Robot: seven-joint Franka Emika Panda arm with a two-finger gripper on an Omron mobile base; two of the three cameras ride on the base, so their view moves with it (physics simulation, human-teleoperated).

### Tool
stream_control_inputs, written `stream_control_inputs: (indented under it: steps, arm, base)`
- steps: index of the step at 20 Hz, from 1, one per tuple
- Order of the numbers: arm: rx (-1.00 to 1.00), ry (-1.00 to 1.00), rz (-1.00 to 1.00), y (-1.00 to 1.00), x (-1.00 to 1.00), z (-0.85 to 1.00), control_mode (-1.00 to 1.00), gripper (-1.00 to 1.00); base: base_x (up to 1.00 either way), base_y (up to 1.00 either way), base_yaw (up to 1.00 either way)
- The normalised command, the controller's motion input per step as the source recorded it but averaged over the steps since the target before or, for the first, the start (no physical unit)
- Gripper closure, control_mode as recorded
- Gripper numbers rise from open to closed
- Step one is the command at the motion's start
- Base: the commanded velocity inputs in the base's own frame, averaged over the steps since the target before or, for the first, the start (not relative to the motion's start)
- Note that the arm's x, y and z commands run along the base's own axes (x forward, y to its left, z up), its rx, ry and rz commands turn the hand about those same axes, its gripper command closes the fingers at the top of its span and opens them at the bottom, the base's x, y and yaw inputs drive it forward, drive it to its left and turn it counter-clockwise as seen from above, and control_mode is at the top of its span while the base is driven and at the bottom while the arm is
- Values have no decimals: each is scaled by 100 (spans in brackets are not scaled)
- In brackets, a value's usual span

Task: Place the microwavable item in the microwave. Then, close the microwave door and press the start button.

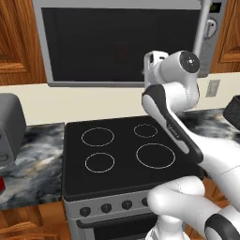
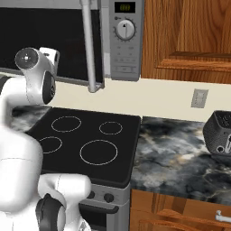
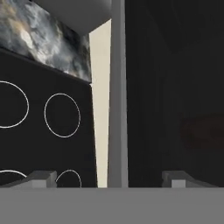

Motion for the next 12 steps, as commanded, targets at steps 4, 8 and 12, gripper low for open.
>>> stream_control_inputs:
  steps: [4, 8, 12]
  arm:
    - [0, -3, 7, 0, 48, 1, -100, -100]
    - [-1, -7, 6, 0, 43, -6, -100, -100]
    - [-1, -6, 4, 0, 62, -33, -100, -100]
  base:
    - [0, 0, 0]
    - [0, 0, 0]
    - [0, 0, 0]
